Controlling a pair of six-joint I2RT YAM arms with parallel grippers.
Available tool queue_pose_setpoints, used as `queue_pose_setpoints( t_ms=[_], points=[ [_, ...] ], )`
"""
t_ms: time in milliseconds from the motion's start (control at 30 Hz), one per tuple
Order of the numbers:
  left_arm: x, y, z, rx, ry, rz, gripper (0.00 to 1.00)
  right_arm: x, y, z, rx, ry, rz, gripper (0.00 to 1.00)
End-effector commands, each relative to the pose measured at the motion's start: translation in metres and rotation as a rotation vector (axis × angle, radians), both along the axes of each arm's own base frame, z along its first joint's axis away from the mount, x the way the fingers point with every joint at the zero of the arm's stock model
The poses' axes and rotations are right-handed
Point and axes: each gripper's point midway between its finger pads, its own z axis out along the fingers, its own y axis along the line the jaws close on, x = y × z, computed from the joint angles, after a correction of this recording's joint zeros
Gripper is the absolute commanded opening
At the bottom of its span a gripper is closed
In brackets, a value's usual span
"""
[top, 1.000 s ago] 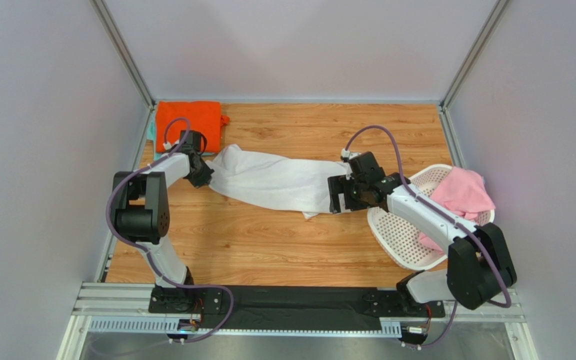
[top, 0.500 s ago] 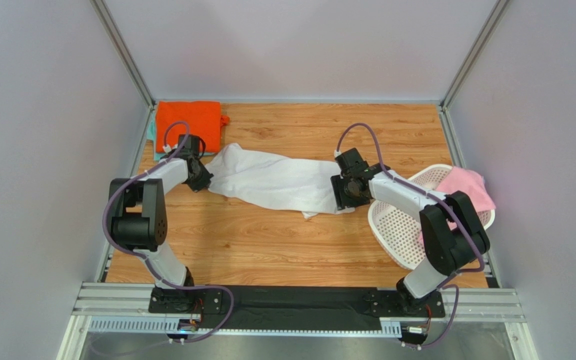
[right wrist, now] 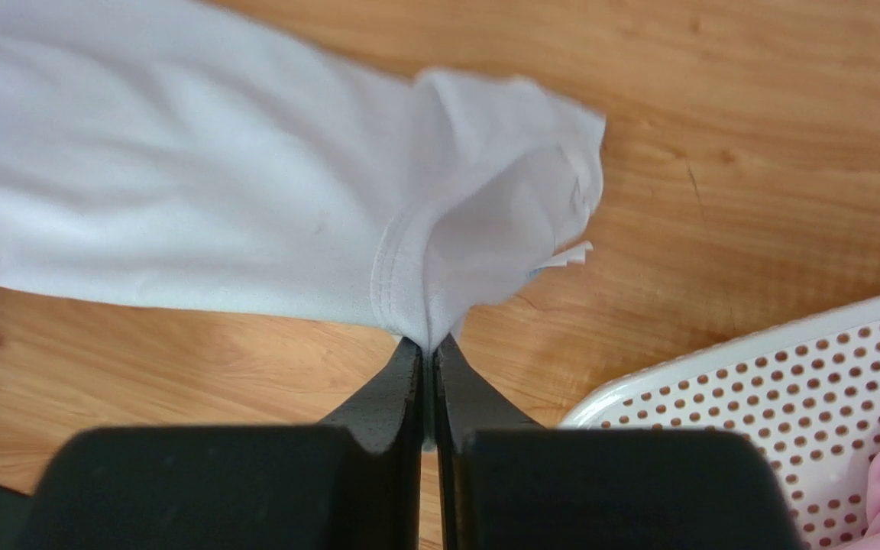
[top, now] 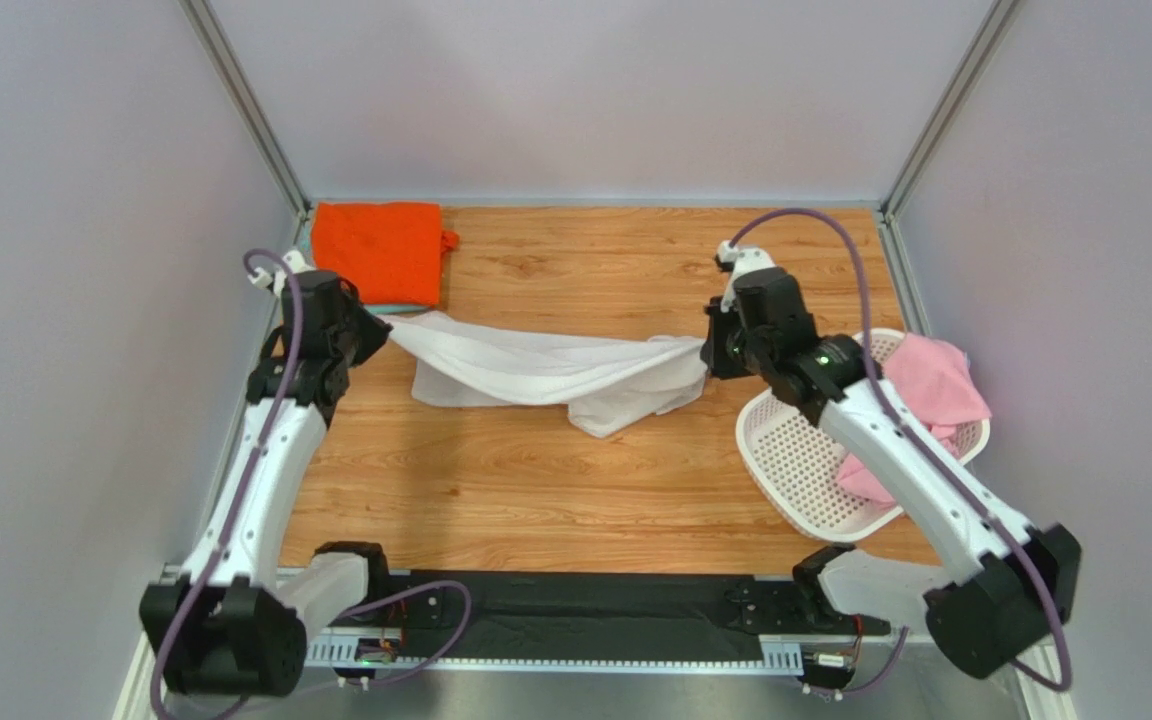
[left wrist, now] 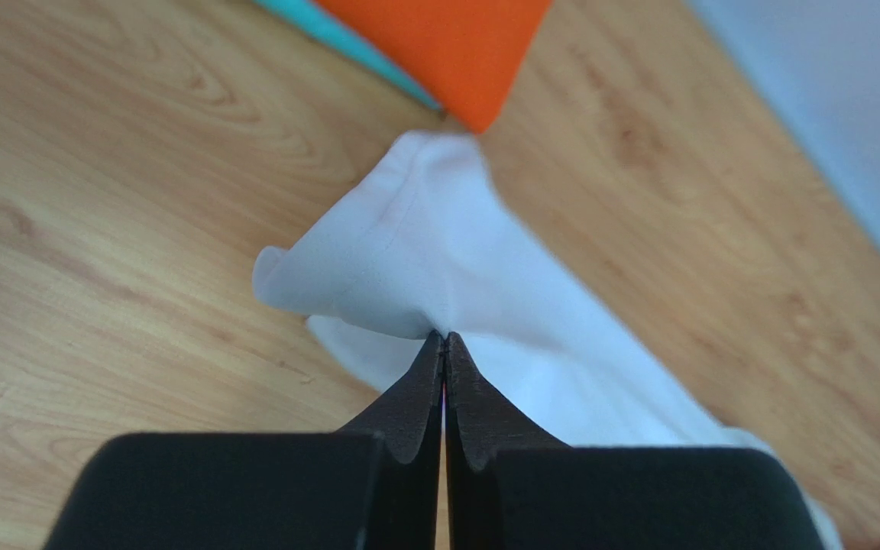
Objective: Fold and stack the t-shirts
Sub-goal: Flatten the tshirt out
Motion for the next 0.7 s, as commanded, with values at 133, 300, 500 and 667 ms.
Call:
queue_pose_setpoints(
  t_ms=[133,300,500,667],
  points=[
    [-0.066,0.013,0.137,0.007,-0.338,0.071,0.0,-0.036,0.001,0.155,0.225,-0.355,0.104,0.0],
    [-0.129,0.015,0.219,0.015,-0.537,0.071,0.0,-0.084,0.002,0.235,0.377,-0.503,0.221,0.0],
    [-0.204,0.021,0.289,0.044,-0.748,0.084,0.0,-0.151,0.0,0.298,0.523,-0.627,0.389,0.0],
    [-0.219,0.026,0.291,0.06,-0.74,0.107,0.0,-0.159,-0.002,0.301,0.573,-0.612,0.367,0.0]
  ],
)
